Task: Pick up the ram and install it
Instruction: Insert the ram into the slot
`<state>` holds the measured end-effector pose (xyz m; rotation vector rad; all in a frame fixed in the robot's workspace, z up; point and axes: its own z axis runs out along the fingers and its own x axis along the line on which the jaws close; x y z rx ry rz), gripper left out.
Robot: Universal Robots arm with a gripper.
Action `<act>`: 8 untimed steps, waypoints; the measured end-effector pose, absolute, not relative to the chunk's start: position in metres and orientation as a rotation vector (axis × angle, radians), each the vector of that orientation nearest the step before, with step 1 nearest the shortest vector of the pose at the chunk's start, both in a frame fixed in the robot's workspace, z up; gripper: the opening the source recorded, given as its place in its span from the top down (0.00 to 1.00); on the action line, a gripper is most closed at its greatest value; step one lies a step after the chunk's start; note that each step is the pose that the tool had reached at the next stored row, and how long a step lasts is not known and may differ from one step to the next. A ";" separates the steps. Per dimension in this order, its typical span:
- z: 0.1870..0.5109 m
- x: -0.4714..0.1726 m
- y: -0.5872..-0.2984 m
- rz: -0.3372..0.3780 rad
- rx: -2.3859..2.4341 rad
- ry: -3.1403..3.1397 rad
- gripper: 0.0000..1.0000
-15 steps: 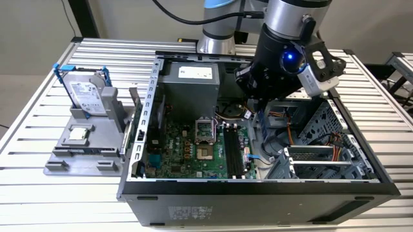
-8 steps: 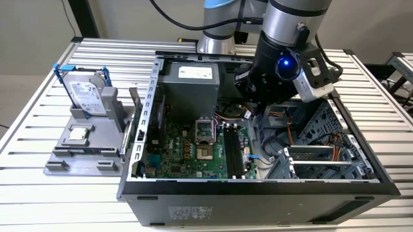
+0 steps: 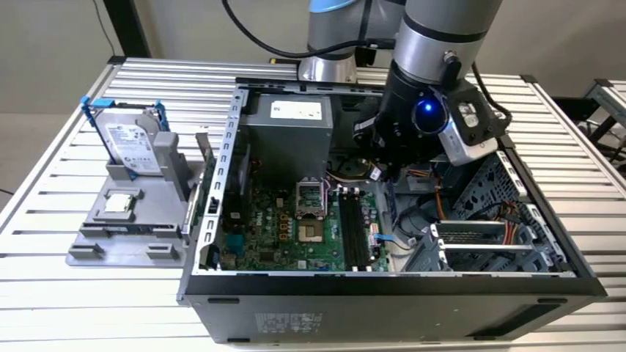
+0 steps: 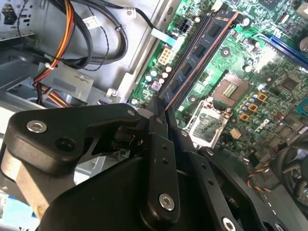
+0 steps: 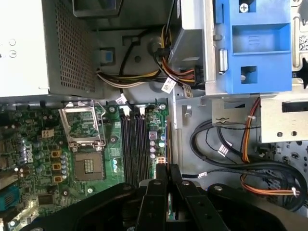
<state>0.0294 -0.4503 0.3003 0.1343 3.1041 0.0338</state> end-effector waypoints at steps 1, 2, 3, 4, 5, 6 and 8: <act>0.299 0.029 -0.450 0.034 0.134 3.104 1.00; 0.297 0.029 -0.450 0.033 0.133 3.104 1.00; 0.296 0.028 -0.450 0.034 0.131 3.104 1.00; 0.294 0.028 -0.450 0.034 0.127 3.103 1.00; 0.292 0.027 -0.450 0.034 0.119 3.103 1.00; 0.291 0.026 -0.450 0.034 0.110 3.103 1.00; 0.287 0.025 -0.450 0.034 0.097 3.103 1.00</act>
